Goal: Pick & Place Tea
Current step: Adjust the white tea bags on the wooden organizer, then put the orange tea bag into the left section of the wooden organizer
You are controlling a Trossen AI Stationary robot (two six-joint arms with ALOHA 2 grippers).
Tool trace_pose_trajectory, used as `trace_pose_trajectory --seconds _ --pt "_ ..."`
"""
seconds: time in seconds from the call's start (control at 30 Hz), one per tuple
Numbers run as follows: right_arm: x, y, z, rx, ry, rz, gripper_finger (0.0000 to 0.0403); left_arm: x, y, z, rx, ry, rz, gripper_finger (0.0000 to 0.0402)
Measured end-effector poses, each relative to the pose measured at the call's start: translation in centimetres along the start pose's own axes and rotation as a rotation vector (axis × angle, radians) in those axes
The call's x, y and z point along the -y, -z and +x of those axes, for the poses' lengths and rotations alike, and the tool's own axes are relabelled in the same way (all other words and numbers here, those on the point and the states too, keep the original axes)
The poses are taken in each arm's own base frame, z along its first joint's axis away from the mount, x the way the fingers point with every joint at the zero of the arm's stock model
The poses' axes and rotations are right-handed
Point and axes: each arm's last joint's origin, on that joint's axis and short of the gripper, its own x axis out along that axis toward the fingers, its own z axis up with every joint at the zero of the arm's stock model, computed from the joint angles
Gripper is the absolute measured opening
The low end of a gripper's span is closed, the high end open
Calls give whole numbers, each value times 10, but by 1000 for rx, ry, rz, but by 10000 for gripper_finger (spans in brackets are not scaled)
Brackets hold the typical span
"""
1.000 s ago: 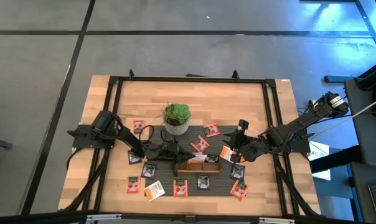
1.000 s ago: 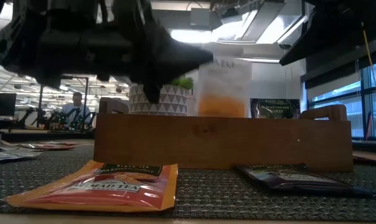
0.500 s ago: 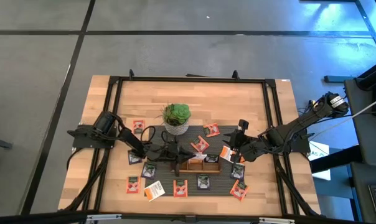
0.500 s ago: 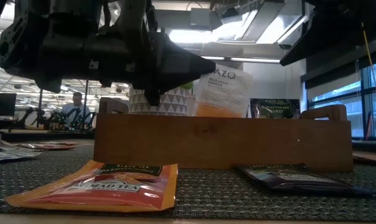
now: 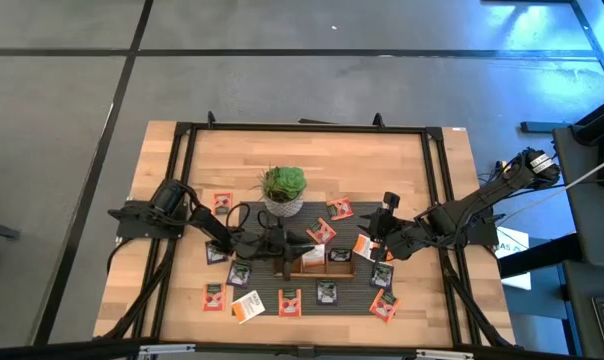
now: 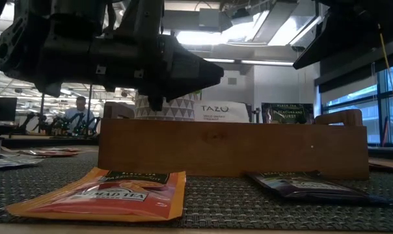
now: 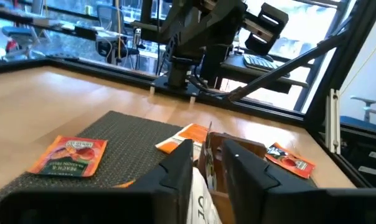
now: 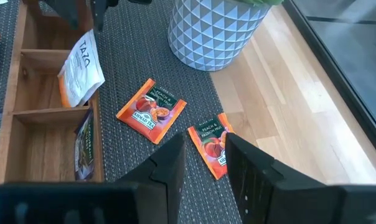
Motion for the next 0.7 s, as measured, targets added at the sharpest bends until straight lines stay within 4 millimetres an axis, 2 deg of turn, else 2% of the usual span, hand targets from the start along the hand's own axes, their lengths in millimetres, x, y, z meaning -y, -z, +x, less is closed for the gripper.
trace_pose_trajectory --seconds 0.13,0.33,0.53,0.7 --pt "0 1 0 -12 -16 33 117 2 -12 -1 34 8 51 105" --pt "11 -2 11 -79 -63 180 117 3 -44 -9 56 10 46 108" --pt "43 -7 32 -155 -77 196 117 -6 -69 -28 -135 -31 96 105" --pt "71 -15 47 -135 -74 235 123 -12 -85 -44 -265 -65 113 109"
